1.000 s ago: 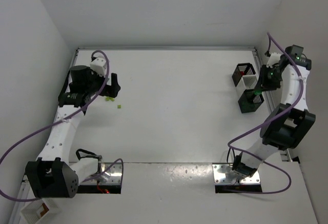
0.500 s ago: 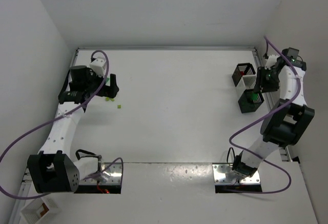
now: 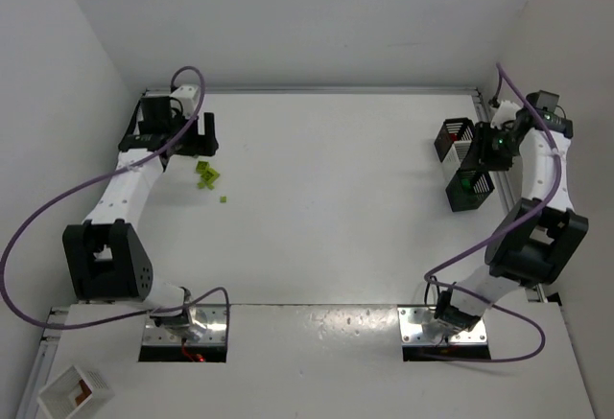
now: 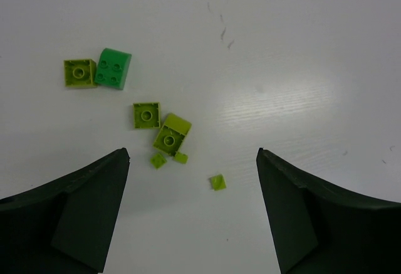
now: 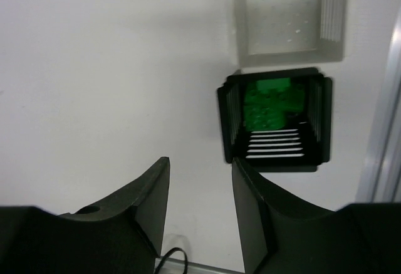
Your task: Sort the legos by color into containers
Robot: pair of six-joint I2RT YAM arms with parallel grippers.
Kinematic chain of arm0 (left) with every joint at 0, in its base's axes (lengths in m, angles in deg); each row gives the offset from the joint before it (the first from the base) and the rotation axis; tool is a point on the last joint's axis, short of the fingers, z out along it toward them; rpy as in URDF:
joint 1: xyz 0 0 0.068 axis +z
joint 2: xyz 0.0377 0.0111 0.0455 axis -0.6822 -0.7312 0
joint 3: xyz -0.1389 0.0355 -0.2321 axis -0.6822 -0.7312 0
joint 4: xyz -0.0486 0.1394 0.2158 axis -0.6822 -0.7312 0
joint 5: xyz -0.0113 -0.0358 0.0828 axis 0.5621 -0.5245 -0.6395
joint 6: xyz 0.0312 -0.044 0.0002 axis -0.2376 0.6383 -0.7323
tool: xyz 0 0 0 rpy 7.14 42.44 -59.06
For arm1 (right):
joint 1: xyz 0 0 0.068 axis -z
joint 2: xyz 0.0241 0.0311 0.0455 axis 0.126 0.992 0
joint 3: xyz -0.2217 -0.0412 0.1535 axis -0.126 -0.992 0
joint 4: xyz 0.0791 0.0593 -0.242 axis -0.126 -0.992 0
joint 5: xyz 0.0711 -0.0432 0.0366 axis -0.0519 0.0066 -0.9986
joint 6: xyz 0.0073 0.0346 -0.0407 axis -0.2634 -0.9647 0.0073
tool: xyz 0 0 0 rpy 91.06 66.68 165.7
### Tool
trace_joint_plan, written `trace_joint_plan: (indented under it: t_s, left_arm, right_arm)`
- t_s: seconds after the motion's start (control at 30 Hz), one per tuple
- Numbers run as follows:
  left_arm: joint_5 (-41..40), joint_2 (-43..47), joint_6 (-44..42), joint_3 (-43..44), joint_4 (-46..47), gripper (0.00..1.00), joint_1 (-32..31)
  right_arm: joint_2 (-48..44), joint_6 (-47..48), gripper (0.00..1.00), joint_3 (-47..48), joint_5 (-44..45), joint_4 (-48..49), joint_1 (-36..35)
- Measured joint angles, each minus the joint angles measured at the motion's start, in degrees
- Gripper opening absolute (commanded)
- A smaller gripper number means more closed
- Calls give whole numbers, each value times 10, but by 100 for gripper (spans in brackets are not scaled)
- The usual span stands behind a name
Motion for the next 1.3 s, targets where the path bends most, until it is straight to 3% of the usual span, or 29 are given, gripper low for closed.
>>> trace_joint_plan:
  t_s: [0.37,0.5,0.67,1.3]
  left_arm:
    - [-42,-222,-71,143,1,83,-16]
    - [-41,-296,-97,220,-14,93,-12]
    - [-40,-370,-114,290,-23,93,-5]
    - [-58,-503,-137,425,-92,89,10]
  right_arm:
    - [-65,-27,45,-84,-58,10,-20]
    - [-65,-29,45,-92,-66,15,-20]
    - [-65,-30,45,-98,-75,18,-20]
    - [-68,-37,45,-102,-88,18,-20]
